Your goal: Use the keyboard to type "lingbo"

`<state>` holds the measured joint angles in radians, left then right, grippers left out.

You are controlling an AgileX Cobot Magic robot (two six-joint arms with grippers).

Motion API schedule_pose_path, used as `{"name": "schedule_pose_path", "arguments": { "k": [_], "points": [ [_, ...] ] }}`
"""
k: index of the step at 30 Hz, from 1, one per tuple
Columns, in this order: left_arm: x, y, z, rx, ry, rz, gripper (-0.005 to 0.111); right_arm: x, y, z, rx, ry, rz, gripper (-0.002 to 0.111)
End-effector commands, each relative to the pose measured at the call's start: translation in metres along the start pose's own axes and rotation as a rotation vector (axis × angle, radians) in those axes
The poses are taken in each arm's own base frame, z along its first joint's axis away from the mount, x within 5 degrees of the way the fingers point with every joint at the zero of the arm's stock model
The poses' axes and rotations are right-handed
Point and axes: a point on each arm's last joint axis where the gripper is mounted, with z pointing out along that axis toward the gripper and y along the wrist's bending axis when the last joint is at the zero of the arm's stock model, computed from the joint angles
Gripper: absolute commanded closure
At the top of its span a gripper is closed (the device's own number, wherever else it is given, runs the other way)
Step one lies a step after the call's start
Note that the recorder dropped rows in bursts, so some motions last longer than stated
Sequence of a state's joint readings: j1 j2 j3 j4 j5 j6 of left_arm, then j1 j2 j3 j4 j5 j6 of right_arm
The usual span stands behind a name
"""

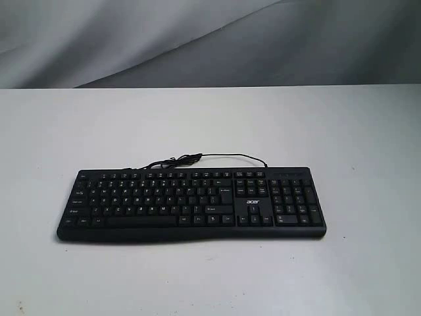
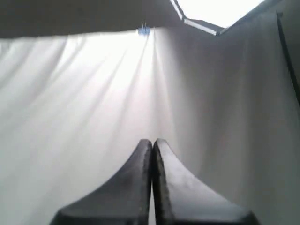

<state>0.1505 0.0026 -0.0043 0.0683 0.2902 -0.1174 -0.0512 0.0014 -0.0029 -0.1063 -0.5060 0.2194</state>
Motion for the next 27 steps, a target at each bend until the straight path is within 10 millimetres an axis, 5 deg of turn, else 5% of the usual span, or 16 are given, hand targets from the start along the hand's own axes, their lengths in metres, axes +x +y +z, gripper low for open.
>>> {"name": "schedule_pose_path", "arguments": {
  "k": [1, 7, 16, 23, 27],
  "points": [
    [0.001, 0.0, 0.0, 0.001, -0.003, -0.012, 0.106, -0.014, -0.002, 0.003, 0.016, -0.108, 0.187, 0.108],
    [0.001, 0.0, 0.0, 0.001, -0.003, -0.012, 0.106, -0.036, 0.003, 0.068, 0.017, 0.181, 0.177, 0.108],
    [0.001, 0.0, 0.0, 0.001, -0.003, -0.012, 0.106, -0.029, -0.011, 0.217, 0.048, 0.554, -0.159, 0.108],
    [0.001, 0.0, 0.0, 0.001, -0.003, -0.012, 0.106, -0.028, -0.055, 0.282, 0.37, 0.984, -0.546, 0.108],
    [0.001, 0.0, 0.0, 0.001, -0.003, -0.012, 0.106, -0.019, -0.049, 0.313, 0.156, 1.25, -0.602, 0.108]
  ]
}}
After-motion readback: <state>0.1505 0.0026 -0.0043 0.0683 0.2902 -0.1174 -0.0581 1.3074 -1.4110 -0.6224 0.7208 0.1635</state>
